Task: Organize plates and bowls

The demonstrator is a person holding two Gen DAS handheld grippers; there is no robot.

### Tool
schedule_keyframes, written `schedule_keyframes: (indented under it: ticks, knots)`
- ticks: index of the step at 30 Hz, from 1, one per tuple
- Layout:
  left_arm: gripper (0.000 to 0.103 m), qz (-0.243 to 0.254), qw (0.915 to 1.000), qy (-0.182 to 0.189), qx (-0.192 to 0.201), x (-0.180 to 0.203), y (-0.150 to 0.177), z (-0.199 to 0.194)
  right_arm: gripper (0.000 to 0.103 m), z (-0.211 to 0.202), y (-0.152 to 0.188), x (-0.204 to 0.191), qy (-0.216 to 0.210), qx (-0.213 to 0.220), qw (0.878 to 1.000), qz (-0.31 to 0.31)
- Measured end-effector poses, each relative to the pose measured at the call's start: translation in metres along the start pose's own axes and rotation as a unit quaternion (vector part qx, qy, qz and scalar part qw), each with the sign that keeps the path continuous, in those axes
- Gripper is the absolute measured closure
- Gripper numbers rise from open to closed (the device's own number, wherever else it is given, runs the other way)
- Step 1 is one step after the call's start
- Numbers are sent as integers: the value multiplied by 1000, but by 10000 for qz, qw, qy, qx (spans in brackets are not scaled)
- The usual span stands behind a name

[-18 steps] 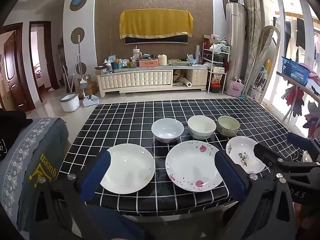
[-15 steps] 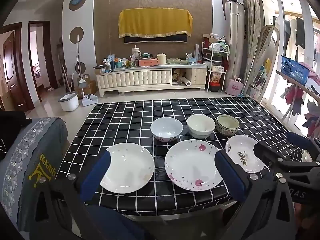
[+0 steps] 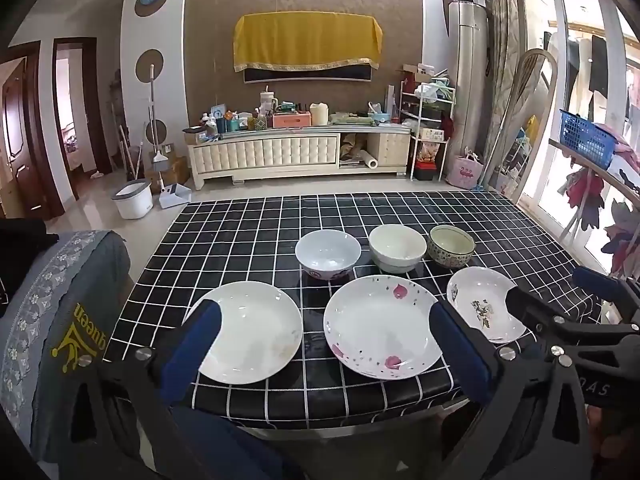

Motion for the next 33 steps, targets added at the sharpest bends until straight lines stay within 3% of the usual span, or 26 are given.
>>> schedule_keyframes:
  ticks: [33]
  knots:
    - [0,81,9999,64,-79,3,3,11,0,6,5,-1,167,-165,9997,89]
Point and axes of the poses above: each gripper's, at about its wrist camera, not at the fingertips, and z roughly the way its jaws point, x to its right, y to its underside, the point moved 3 cm from there along z, roughly the way its jaws point, and after that the axes turned 3 degrees about -z, right-handed, at the moved point
